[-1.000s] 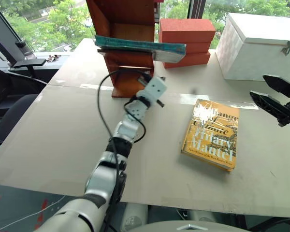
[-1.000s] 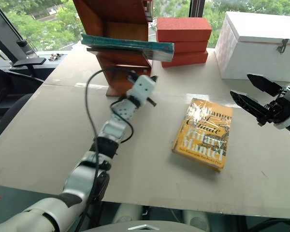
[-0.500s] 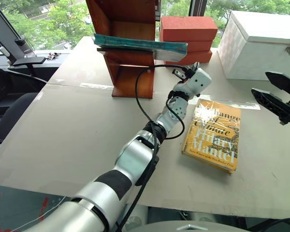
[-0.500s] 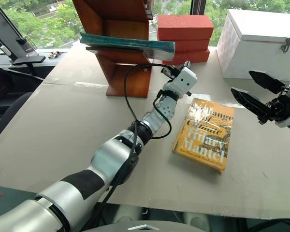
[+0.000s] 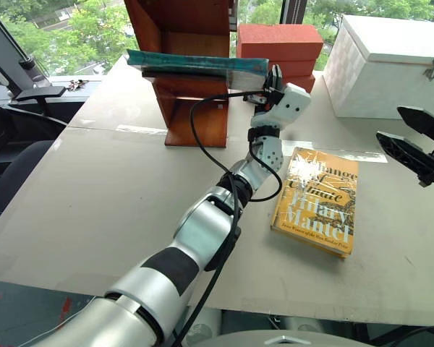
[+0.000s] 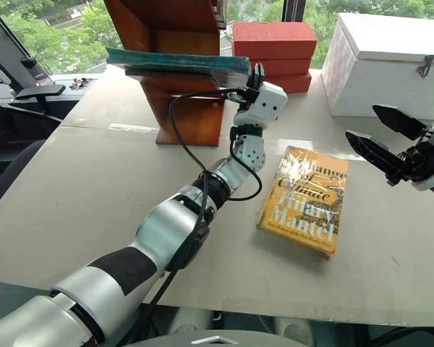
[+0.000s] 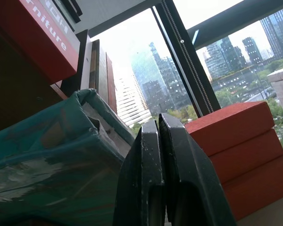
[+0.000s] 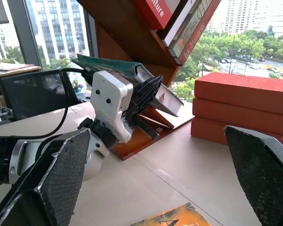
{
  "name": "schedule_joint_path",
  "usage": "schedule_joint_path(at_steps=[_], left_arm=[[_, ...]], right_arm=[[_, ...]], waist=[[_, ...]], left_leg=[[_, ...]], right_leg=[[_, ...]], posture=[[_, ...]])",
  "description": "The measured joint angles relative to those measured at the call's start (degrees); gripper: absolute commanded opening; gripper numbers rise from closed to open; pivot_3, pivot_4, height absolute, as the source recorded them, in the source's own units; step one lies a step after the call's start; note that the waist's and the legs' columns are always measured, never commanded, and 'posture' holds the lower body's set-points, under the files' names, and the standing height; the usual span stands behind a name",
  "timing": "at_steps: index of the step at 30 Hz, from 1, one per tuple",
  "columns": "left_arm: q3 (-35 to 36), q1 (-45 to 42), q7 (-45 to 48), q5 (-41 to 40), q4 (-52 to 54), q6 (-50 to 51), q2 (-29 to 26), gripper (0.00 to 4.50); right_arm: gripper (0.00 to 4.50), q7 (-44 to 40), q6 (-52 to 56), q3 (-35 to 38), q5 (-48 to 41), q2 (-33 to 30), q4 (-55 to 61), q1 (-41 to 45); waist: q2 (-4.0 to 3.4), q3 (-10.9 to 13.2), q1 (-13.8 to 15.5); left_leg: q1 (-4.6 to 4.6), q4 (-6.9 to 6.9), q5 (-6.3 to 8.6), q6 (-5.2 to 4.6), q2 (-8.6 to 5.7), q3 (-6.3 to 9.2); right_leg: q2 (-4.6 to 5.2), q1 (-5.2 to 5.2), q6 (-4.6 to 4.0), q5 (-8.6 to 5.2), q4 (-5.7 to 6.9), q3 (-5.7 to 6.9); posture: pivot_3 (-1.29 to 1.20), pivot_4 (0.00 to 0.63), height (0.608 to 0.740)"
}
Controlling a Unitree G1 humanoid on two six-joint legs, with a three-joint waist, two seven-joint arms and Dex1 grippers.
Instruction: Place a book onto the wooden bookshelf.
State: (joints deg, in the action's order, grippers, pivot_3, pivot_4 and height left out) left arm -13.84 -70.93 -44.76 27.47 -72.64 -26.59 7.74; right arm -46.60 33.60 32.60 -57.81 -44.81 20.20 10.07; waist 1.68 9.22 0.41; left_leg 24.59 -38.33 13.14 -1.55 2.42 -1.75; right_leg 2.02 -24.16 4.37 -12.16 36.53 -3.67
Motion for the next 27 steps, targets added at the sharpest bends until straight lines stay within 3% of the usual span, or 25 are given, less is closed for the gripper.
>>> schedule_joint_path(at_steps=[6, 10, 12, 17, 21, 25, 27], left_arm=[[-0.14, 1.46, 0.58, -0.03, -0.21, 0.41, -0.04, 0.07], [0.23, 2.12, 8.82, -1.93, -0.38, 1.73, 0.58, 0.07], [0.31, 3.55, 14.94, -2.99, -0.41, 2.06, 0.56, 0.07], [-0.28, 12.45, 41.10, -7.24, 2.99, -0.51, -2.49, 0.07], [1.59, 20.29, 57.29, -13.30, 14.00, 2.84, -10.17, 0.07], [6.71, 31.32, 73.47, -22.21, 33.85, 16.11, -23.88, 0.07], [11.61, 40.08, 83.30, -31.40, 46.77, 26.37, -31.14, 0.07]], right_arm=[[4.50, -0.32, 0.25, -0.06, -1.22, 0.00, 0.00, 0.01], [4.50, -1.04, 1.50, -0.09, -2.10, -0.51, 0.01, -0.95], [4.50, -2.08, 1.43, -0.15, -1.48, -0.63, 0.11, -3.30], [4.50, -5.19, -1.39, -0.67, 5.38, -0.17, 0.16, -13.33], [4.50, -7.75, -5.80, -0.81, 10.61, 2.11, -1.75, -20.35], [4.50, -10.23, -11.50, -0.92, 16.34, 4.27, -6.03, -26.18], [4.50, -10.42, -14.79, -1.23, 18.59, 6.03, -7.24, -27.04]], waist=[[0.00, 0.00, -0.07], [-0.01, -0.01, 0.33], [-0.01, -0.01, 0.52], [-0.05, -0.03, 0.26], [-0.07, -0.04, -0.62], [-0.27, -0.15, -1.81], [-0.32, -0.18, -2.41]], left_leg=[[0.00, -0.01, 0.00, 0.00, 0.00, -0.01], [0.02, -0.01, 0.00, 0.00, 0.00, 0.00], [0.06, -0.01, 0.00, 0.00, 0.00, 0.02], [0.07, 0.02, 0.00, 0.01, 0.00, -0.02], [-0.04, 0.02, 0.00, 0.00, 0.02, 0.03], [-0.26, 0.03, -0.01, 0.00, 0.07, -0.04], [-0.37, 0.02, 0.00, 0.01, 0.13, -0.09]], right_leg=[[0.00, 0.00, 0.00, 0.00, 0.04, -0.02], [0.00, 0.00, -0.01, 0.00, 0.03, -0.01], [0.00, 0.00, -0.01, -0.01, 0.00, 0.02], [0.02, -0.02, -0.02, -0.01, -0.05, -0.01], [-0.01, -0.10, -0.05, -0.02, 0.23, -0.03], [-0.04, 0.00, -0.07, -0.02, 0.30, -0.13], [0.00, 0.11, -0.27, -0.14, 0.29, -0.13]], posture=[[0.00, 0.150, 0.720], [0.00, 0.150, 0.720], [0.00, 0.150, 0.720], [0.00, 0.150, 0.720], [0.00, 0.150, 0.720], [0.00, 0.150, 0.720], [0.00, 0.150, 0.720]])
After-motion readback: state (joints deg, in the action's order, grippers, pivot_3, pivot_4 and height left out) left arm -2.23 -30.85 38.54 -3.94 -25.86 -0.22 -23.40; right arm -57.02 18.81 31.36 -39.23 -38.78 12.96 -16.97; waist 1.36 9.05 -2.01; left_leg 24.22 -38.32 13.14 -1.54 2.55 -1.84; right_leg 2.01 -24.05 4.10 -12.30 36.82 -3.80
